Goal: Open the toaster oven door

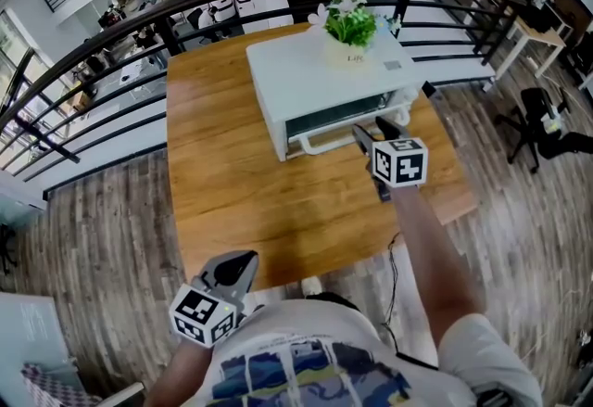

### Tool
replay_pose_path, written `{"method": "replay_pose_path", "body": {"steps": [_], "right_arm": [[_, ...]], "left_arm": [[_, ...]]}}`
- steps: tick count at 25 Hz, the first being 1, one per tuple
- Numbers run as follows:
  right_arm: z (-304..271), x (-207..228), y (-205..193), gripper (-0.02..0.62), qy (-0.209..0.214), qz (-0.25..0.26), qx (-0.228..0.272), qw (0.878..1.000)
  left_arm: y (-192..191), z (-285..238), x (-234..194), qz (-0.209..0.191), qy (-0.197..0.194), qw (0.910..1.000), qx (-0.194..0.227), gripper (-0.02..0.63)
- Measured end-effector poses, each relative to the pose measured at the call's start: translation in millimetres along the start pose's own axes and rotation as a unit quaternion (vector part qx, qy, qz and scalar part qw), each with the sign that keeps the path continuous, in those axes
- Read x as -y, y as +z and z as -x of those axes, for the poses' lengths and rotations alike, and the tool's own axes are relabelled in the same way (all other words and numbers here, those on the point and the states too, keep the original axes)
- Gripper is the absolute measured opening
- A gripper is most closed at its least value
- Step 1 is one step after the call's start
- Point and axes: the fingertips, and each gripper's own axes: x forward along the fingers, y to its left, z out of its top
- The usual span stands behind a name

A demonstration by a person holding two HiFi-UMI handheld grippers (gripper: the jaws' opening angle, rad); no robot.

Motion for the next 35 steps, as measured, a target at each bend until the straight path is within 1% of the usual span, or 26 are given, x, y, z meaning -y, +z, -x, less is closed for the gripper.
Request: {"method": "replay_pose_path", "body": {"steps": [9,24,35], "right_arm": [[12.7,-3.5,-7.9,0.245,-0.002,0.002,0.009,1.000],[25.1,-2.1,-30.9,0.238,-0.008,0.000,0.013,1.000],[36.3,-3.4,-45.4,0.236,-0.009,0.004,0.020,1.000]], "left_arm": [[-0.3,2.3,3.7,0.002,-0.004,1.0000,-0.005,0.003],[-1.6,6.3,3.6,-0.006,-0.004,0.9999,-0.008,0.003],[-0.6,3.2,9.0,-0.013,-0.013,0.9998,-0.010,0.003]]}}
